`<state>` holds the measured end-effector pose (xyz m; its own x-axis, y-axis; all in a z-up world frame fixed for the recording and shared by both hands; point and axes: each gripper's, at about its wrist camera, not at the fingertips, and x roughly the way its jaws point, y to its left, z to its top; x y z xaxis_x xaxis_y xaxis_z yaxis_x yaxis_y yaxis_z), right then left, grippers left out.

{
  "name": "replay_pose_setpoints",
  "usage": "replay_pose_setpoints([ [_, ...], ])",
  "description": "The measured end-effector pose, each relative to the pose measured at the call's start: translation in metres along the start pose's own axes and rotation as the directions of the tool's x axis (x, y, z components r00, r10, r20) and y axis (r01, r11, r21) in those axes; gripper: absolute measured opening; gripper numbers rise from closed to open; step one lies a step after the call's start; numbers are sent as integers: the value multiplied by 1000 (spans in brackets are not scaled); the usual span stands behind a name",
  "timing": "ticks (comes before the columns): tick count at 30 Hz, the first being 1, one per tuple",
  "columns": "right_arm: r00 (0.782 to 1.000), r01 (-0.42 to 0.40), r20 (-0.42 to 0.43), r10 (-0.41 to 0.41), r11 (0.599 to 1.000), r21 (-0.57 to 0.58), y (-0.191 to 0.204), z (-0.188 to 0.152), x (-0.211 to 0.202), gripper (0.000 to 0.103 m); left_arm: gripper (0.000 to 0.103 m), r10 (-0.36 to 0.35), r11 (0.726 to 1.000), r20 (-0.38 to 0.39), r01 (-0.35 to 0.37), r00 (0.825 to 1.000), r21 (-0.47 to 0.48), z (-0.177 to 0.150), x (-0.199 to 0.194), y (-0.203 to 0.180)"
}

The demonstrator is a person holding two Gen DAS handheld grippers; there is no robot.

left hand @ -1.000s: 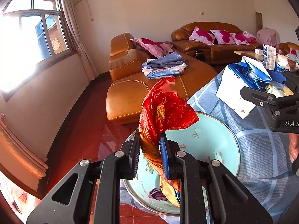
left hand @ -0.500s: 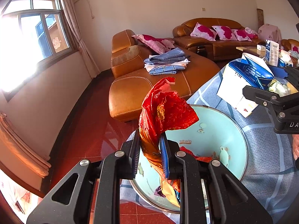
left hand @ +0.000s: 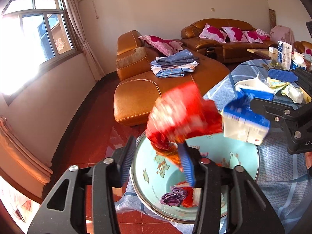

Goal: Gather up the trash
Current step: 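Open both tools over the teal bucket to drop the red bag and carton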

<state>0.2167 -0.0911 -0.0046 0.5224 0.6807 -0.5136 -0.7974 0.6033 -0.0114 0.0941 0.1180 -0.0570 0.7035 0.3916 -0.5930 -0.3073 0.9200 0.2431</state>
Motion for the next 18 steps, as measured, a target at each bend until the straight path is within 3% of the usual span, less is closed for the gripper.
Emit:
replay_pose_setpoints([
  [7,1000,5,17,-5,1000,16,-2,-1,-4,98,57,7,1000,9,-7,1000,-7,1,-2,1],
  [9,1000,11,21,-11,1000,26,-3,-2,-6,98,71,15,1000,15,-14,1000,-11,1,-2,1],
  [10,1000,15,22,-16,999,29,-4,-2,-6,98,74,19,1000,22,-19,1000,-14,1,-3,1],
  [18,998,42,37,-43,998,37,-5,-4,-11,98,74,-22,1000,28,22,999,-1,-1,-3,-5],
])
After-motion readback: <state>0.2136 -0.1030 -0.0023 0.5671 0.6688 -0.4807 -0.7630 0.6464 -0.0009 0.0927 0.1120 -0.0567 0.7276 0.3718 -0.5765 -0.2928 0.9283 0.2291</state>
